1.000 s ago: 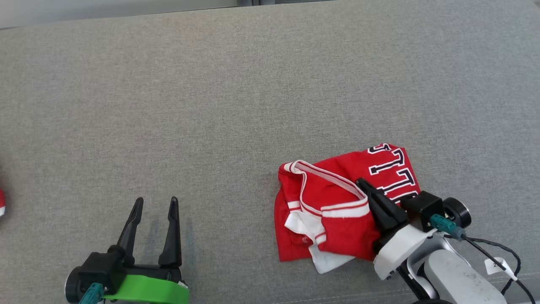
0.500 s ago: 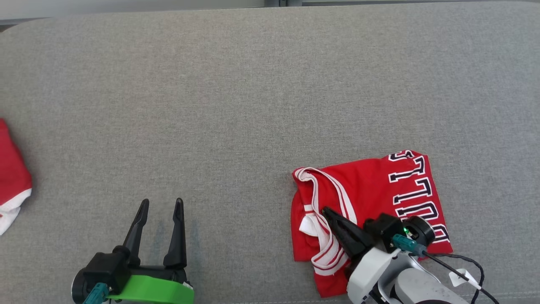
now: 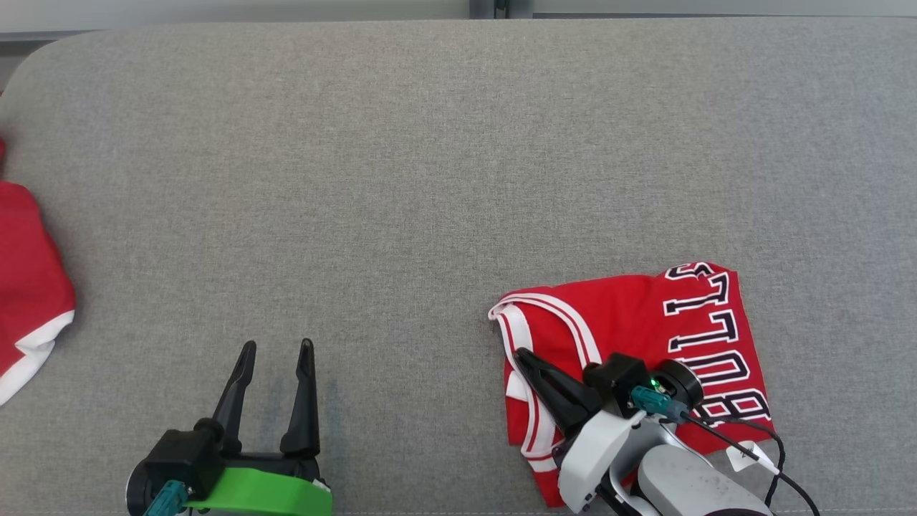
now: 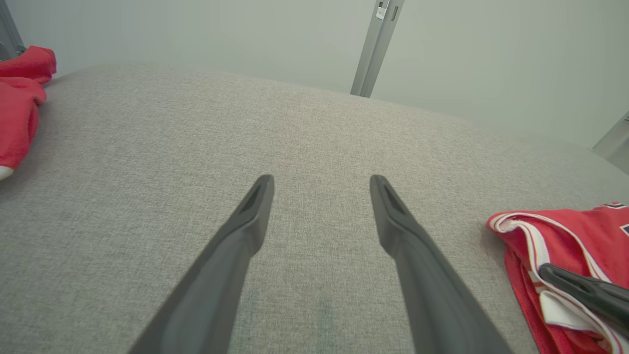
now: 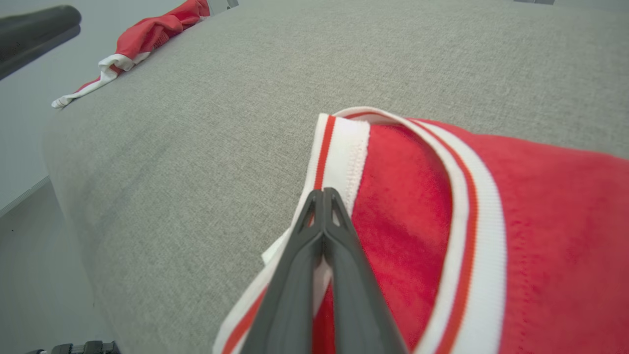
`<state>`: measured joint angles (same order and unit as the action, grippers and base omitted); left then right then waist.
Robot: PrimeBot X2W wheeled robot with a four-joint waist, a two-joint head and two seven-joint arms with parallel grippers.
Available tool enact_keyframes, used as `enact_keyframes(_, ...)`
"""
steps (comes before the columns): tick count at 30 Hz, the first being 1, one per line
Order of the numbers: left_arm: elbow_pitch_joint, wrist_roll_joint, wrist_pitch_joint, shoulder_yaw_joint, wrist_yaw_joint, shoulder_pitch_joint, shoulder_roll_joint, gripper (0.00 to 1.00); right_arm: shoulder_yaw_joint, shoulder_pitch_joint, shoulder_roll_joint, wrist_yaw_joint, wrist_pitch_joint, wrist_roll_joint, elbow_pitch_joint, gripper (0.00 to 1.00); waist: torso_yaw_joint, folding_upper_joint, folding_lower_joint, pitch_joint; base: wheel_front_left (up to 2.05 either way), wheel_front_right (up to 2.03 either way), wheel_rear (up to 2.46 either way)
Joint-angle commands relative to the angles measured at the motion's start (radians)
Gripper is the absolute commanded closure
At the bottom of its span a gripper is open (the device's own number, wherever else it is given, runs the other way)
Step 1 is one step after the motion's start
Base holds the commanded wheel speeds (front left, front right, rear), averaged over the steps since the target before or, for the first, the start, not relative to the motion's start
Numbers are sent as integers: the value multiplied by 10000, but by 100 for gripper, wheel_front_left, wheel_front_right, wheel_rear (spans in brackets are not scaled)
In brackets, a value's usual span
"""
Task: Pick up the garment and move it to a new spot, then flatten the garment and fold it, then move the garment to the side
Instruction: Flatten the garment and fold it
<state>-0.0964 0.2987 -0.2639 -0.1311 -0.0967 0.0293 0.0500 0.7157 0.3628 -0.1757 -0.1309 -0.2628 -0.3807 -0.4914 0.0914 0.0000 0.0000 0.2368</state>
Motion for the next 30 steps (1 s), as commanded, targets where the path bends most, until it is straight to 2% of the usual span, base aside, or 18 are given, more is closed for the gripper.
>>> enact_keyframes(1,-1,44,-1,20,40,-36,18,0,-11,133,44,4,-25,-87,-90,100,-25,0,0,-12,0,0,0)
enact_keyframes(8,5,31,-1,83,63,53,20,0,-67,408,275,4,-25,-127,-150,100,-292,0,0,-82,0,0,0)
enact_keyframes(14,168,12,-1,272,92,245,20,0,-582,108,132,4,-25,4,905,100,-615,0,0,-412,0,0,0)
enact_keyframes(15,204,20,-1,299,98,280,20,0,-800,-11,47,5,-25,32,1166,92,-670,0,0,-495,0,0,0)
enact_keyframes(17,281,36,-1,358,120,393,18,0,-1290,-230,-176,5,-25,191,1685,52,-783,0,0,-672,0,0,0)
enact_keyframes(18,309,43,-3,379,140,460,18,0,-1576,-385,-305,5,-25,324,1935,21,-832,0,0,-757,0,0,0)
enact_keyframes(19,325,56,-1,413,163,522,20,0,-1878,-544,-405,5,-25,453,2171,0,-883,0,0,-844,0,0,0)
enact_keyframes(24,393,110,-1,496,225,861,18,0,-3991,-1681,-630,5,-25,1004,3515,0,-1074,0,0,-1226,0,0,0)
enact_keyframes(27,420,160,-1,505,270,1032,18,0,-5545,-2521,-456,5,-24,1423,4379,0,-1109,0,0,-1424,0,0,0)
enact_keyframes(28,420,160,-1,505,270,1032,18,0,-5545,-2521,-456,5,-24,1423,4379,0,-1109,0,0,-1424,0,0,0)
enact_keyframes(30,365,191,-1,503,286,1141,20,0,-6468,-3195,-171,5,-24,1649,4645,0,-1121,0,0,-1565,0,0,0)
